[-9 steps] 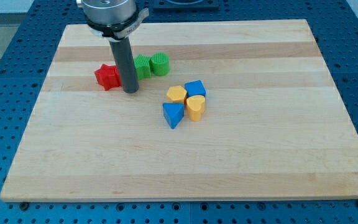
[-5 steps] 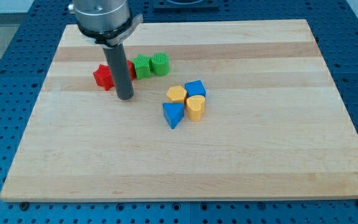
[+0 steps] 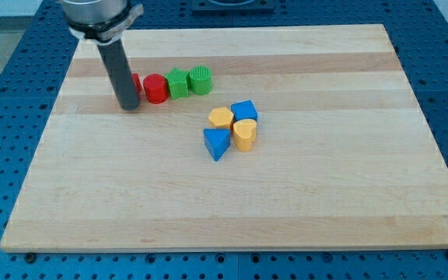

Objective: Push red star into the red circle

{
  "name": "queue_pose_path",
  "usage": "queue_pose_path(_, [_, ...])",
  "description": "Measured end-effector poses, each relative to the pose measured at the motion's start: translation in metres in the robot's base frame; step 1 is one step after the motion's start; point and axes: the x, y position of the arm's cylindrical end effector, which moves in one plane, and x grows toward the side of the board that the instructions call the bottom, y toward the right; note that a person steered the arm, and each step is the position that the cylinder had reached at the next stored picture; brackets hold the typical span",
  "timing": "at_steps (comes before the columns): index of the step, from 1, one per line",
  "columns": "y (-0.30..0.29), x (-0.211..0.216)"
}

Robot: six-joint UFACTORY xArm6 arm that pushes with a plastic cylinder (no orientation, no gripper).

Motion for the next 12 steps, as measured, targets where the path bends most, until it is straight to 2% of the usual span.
queue_pose_path(1, [-0.027,0.011])
queue_pose_path(3, [-0.041,-0.006])
queue_pose_path(4, [-0.041,-0.018])
queue_pose_path(10, [-0.019,-0.027])
queue_pose_path(11, [-0.026,-0.008])
queue_pose_path(12, [0.012,0.02])
